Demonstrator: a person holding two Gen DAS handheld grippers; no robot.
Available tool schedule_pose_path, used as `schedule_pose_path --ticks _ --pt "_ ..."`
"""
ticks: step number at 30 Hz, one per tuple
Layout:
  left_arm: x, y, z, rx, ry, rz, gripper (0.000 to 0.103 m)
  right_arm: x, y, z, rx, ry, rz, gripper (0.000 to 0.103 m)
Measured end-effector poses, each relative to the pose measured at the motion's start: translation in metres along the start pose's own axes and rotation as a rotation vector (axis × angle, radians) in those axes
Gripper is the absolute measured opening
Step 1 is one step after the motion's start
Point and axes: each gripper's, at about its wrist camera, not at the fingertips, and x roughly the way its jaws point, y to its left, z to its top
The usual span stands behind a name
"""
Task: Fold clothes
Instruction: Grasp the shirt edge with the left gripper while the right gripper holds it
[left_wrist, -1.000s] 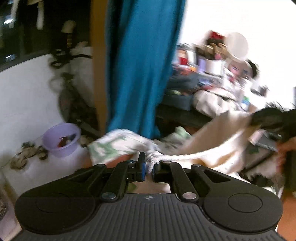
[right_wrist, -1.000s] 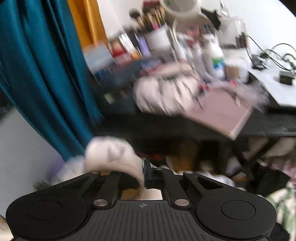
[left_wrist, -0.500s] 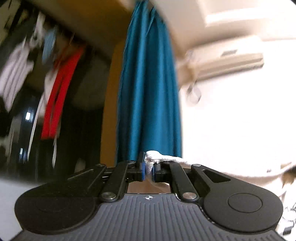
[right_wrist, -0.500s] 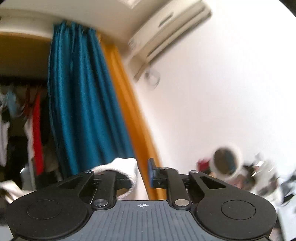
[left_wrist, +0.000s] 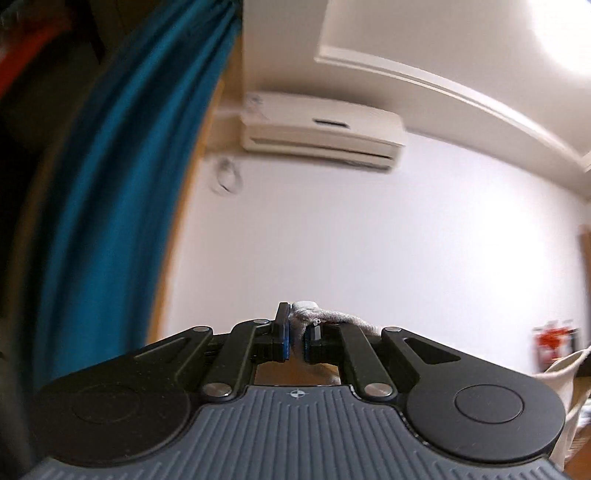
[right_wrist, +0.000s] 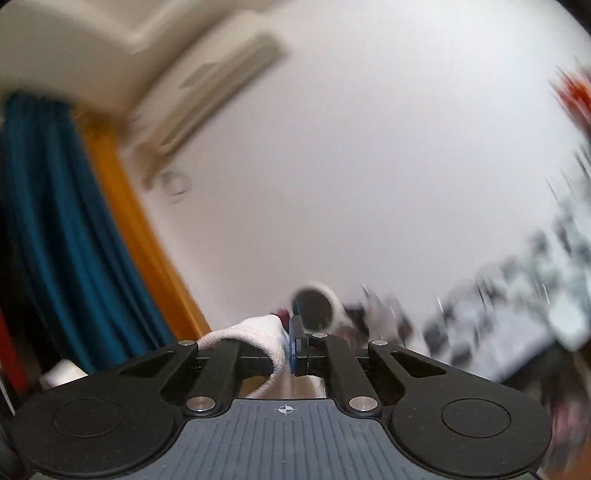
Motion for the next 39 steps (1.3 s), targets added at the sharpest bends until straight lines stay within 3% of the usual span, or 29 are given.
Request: schedule_pose_path --ticks 2,6,10,15,20,24,37,39 --pt "0.007 -0.01 -0.011 -0.048 0.03 -0.072 0.007 -0.028 -0.008 0.0 0.057 -0.018 -0.07 0.006" --pt "0.022 -0.055 -0.023 -0.088 0.063 -0.204 0.007 -0.088 -0.023 -0.006 0.053 -0.195 -0.222 0.006" --pt "0.04 -0.117 -0.032 -0.103 0.094 -0.325 0.007 -0.139 -0.065 -0.012 0.121 -0.187 -0.346 0.005" --pt "0.05 -0.217 -0.031 -0.087 0.024 -0.422 0.007 -0.213 -0.126 0.017 0.114 -0.32 -0.383 0.005" --pt "0.063 -0.316 -0.046 -0.205 0.043 -0.478 0.007 -0.266 -0.221 0.073 0.254 -0.279 -0.399 0.005" --pt "0.066 -0.377 -0.058 -0.263 0.031 -0.468 0.007 -0.298 -0.28 0.121 0.24 -0.214 -0.406 0.005" --pt "0.121 -0.496 -0.098 -0.197 0.097 -0.485 0.008 -0.354 -0.343 0.236 -0.039 -0.4 -0.4 0.005" --pt "0.131 -0.51 -0.109 -0.21 0.118 -0.507 0.008 -0.348 -0.352 0.251 -0.145 -0.423 -0.412 0.005"
